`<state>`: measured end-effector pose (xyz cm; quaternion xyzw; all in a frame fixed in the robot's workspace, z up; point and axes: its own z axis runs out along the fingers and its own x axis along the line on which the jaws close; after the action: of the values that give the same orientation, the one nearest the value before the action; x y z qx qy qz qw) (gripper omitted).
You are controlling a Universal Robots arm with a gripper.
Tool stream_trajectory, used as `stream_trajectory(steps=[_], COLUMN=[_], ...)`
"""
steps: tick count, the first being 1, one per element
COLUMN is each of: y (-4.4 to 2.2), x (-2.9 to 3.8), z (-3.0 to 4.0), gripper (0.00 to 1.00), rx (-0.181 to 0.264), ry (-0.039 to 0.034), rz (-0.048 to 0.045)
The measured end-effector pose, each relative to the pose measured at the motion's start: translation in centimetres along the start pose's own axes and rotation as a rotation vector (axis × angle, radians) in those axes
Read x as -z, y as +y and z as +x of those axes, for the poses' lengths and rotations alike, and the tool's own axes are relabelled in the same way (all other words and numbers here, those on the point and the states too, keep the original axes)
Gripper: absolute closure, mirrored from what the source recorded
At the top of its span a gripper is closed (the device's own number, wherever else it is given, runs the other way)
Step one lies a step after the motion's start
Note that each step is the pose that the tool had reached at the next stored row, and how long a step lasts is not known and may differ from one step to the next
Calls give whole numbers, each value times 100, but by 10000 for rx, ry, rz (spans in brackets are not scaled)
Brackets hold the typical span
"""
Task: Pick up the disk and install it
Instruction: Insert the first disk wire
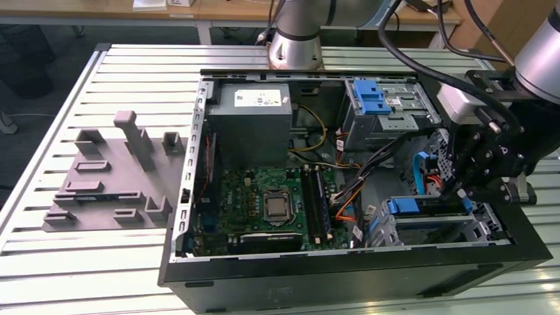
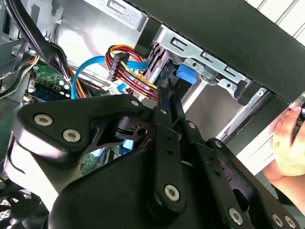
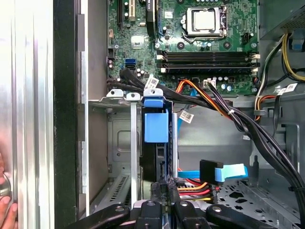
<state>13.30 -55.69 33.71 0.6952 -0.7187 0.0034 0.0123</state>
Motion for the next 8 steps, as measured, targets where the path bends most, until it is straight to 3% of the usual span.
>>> stream_trajectory(steps=[8], y=[-2], x=[-22], z=[-1], gripper=[83], rx=[-2], ry=[0], rz=[-1])
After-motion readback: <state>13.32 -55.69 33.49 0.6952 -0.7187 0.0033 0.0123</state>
